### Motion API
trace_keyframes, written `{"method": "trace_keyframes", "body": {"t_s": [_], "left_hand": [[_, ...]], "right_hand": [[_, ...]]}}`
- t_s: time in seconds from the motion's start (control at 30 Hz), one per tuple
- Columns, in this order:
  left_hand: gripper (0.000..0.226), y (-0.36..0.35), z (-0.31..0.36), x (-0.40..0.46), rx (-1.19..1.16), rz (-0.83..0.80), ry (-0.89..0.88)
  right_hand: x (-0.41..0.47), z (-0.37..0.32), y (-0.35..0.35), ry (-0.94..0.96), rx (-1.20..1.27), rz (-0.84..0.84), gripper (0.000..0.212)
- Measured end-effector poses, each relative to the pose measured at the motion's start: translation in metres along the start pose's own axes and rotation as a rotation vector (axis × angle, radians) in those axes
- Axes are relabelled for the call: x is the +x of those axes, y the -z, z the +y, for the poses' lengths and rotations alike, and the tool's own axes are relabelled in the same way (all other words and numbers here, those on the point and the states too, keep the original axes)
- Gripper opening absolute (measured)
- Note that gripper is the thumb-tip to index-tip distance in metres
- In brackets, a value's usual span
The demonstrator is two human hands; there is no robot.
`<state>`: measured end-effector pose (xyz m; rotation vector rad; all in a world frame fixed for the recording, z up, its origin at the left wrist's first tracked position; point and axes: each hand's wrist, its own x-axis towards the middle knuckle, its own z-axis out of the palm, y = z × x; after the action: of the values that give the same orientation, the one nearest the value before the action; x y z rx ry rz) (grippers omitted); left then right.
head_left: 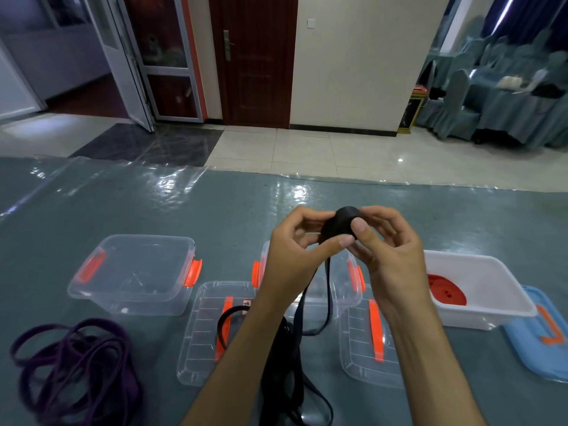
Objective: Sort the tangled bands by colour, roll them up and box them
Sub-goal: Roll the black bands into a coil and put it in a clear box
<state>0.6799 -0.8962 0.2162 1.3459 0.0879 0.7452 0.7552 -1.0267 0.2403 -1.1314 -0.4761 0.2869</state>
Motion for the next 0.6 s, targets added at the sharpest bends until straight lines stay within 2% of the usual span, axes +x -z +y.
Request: {"method": "trace_keyframes", "body": {"t_s": [0.13, 0.2, 0.3, 0.43, 0.47, 0.53, 0.6], "left_hand": [[0.031, -0.003, 0.0, 0.002, -0.008, 0.008, -0.043], [0.03, 0.0, 0.0, 0.002, -0.006, 0.025, -0.076], [0.03, 0.006, 0.0, 0.002, 0.053, 0.043, -0.137], [0.02, 0.004, 0.001, 0.001, -0.048, 0.106, -0.154], [0.016, 0.002, 0.002, 0.001, -0.068, 0.118, -0.163], [0.011, 0.0, 0.001, 0.002, -0.065, 0.112, -0.167], [0.011, 0.002, 0.0, 0.002, -0.032, 0.083, -0.153]], "right_hand": [[-0.002, 0.007, -0.012, -0.035, 0.14, 0.065, 0.019], [0.0, 0.01, -0.012, -0.058, 0.181, 0.042, 0.016], [0.004, 0.011, -0.007, -0.048, 0.092, -0.02, 0.018], [0.003, 0.014, -0.001, -0.06, -0.032, -0.091, 0.023], [0.002, 0.014, -0.002, -0.062, -0.027, -0.116, 0.025], [-0.001, 0.015, 0.001, -0.046, -0.048, -0.141, 0.045], [-0.001, 0.012, 0.004, -0.015, -0.11, -0.138, 0.044]]}}
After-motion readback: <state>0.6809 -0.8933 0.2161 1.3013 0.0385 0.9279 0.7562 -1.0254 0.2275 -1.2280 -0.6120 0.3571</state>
